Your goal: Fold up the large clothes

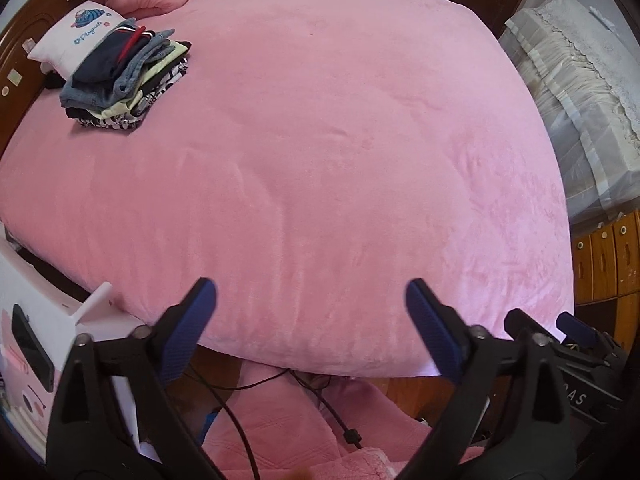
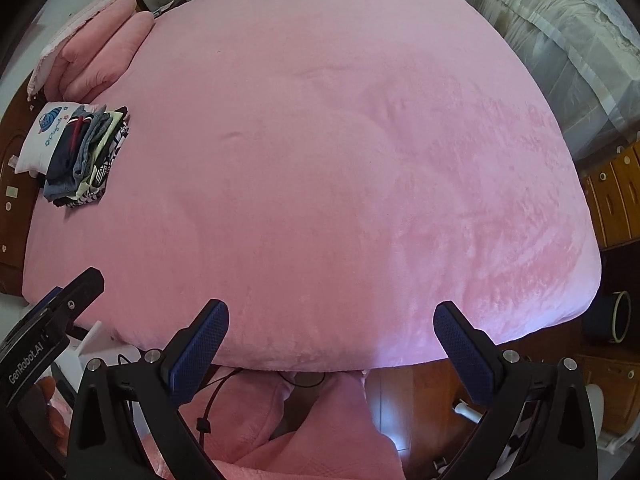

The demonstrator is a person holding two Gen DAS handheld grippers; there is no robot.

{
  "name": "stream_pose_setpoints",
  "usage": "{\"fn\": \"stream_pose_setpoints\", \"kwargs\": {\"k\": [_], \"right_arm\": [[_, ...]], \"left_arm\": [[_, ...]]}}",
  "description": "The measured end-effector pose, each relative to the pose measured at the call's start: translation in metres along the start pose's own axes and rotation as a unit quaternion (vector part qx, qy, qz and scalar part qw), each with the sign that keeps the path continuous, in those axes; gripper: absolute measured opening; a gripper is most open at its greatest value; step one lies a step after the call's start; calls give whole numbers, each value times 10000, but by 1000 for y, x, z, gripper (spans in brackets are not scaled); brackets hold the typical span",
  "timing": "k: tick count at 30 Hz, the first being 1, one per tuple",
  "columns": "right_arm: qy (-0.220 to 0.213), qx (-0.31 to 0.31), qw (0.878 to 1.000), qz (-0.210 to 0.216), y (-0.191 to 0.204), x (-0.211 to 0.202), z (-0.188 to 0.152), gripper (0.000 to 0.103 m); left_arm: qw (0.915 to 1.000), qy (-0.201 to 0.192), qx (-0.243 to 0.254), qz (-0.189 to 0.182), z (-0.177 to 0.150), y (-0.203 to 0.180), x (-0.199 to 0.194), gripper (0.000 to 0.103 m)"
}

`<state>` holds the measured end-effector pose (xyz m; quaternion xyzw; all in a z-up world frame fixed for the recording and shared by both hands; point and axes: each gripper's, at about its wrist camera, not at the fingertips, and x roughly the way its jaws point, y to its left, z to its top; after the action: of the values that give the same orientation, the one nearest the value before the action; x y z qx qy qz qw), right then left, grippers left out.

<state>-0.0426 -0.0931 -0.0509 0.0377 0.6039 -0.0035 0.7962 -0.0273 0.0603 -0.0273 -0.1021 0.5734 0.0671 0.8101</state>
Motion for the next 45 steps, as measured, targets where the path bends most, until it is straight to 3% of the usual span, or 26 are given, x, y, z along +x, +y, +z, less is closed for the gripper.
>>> {"fn": "stream_pose_setpoints", "kwargs": {"k": [22, 45], "right_arm": [[-290, -247, 9993, -65, -6, -18, -2, 103], [-470, -456, 9978, -105, -12, -31, -12, 103]], "left_arm": [[9997, 43, 229, -70, -1, -20, 7, 103], [9988, -349, 327, 103, -24, -24, -18, 103]]}}
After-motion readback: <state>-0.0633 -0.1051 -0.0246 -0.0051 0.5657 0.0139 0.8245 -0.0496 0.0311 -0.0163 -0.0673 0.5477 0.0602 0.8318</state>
